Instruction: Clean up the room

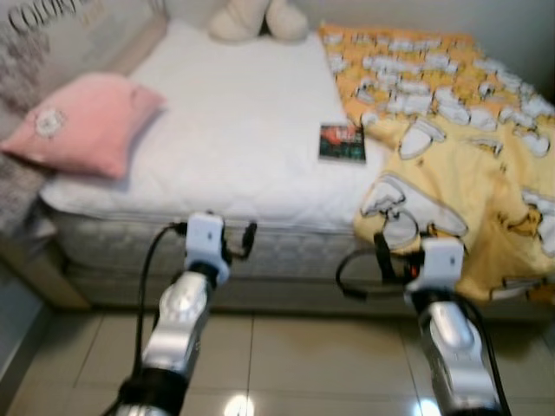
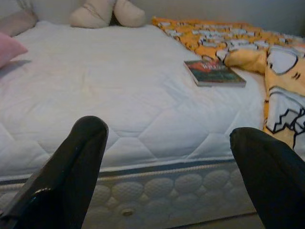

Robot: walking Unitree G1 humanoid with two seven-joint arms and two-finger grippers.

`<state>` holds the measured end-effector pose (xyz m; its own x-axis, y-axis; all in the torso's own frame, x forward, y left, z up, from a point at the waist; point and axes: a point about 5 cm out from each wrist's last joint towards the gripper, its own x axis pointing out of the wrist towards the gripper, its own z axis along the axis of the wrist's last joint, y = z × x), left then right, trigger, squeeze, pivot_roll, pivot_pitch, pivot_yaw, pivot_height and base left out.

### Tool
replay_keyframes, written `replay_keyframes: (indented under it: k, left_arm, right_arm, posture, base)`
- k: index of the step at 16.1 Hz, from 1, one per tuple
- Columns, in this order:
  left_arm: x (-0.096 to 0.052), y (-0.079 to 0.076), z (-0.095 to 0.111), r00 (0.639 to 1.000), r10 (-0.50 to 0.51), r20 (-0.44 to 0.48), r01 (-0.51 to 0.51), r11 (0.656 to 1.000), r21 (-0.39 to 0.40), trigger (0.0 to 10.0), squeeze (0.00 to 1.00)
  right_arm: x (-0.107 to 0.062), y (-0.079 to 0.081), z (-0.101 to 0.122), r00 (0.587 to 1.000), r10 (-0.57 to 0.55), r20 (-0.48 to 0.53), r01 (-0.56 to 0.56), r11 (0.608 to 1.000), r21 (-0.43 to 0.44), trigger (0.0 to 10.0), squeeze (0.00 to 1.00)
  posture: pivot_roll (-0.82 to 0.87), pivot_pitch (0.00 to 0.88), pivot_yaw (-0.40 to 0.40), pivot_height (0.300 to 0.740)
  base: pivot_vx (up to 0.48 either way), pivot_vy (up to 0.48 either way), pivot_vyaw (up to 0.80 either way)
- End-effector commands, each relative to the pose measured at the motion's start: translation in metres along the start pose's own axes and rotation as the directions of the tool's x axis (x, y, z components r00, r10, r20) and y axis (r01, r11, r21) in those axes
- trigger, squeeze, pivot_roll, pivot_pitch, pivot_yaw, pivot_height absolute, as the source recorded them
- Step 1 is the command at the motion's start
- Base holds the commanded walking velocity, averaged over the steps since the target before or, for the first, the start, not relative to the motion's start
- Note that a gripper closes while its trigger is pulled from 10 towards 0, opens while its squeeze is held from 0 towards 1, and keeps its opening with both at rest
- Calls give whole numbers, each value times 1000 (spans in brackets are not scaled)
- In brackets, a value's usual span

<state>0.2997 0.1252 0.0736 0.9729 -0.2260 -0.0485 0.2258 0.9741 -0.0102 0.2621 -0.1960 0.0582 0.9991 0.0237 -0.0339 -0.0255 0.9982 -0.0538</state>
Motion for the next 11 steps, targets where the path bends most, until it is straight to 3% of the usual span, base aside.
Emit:
replay_keyframes:
  k: [1,2,4,7,8,9,10,11]
  left_arm:
    - [4,-2,4,1000,10,12,-10,1000,10,10000,1000]
    - [4,-2,5,1000,15,23,-15,1000,9,10000,1000]
    - [3,11,7,994,107,25,-107,994,-1,10000,1000]
    - [0,17,2,992,127,-10,-127,992,-23,10000,1000]
    - [1,10,6,998,67,20,-67,998,-3,10000,0]
    - [2,3,9,999,19,33,-20,999,25,10000,0]
    - [7,-1,11,999,14,29,-14,1000,-14,10000,0]
    - [10,-1,13,999,21,32,-21,1000,6,10000,0]
  right_arm:
    - [1,-4,-1,1000,-14,-10,14,1000,-3,10000,0]
    - [2,-4,0,1000,-14,-3,14,1000,2,10000,0]
    - [1,-12,6,995,-88,38,85,992,95,10000,0]
    - [-2,-21,5,992,-125,32,120,986,119,10000,0]
    - [-3,-21,5,993,-111,32,107,989,98,10000,0]
    - [-2,-20,5,995,-98,31,95,992,86,10000,0]
    - [1,-15,5,997,-72,34,69,995,73,10000,0]
    - [5,-13,8,998,-51,45,49,998,50,10000,0]
  posture:
    - [-70,0,0,740]
    - [-70,0,1,740]
    - [-74,0,3,740]
    - [-76,0,4,740]
    - [-76,0,4,740]
    - [-76,0,5,740]
    - [-76,0,10,740]
    - [-75,0,16,740]
  base:
    - [0,0,0]
    - [0,0,0]
    - [0,0,0]
    - [0,0,0]
    - [0,0,0]
    - [0,0,0]
    - [304,0,0]
    - [472,0,0]
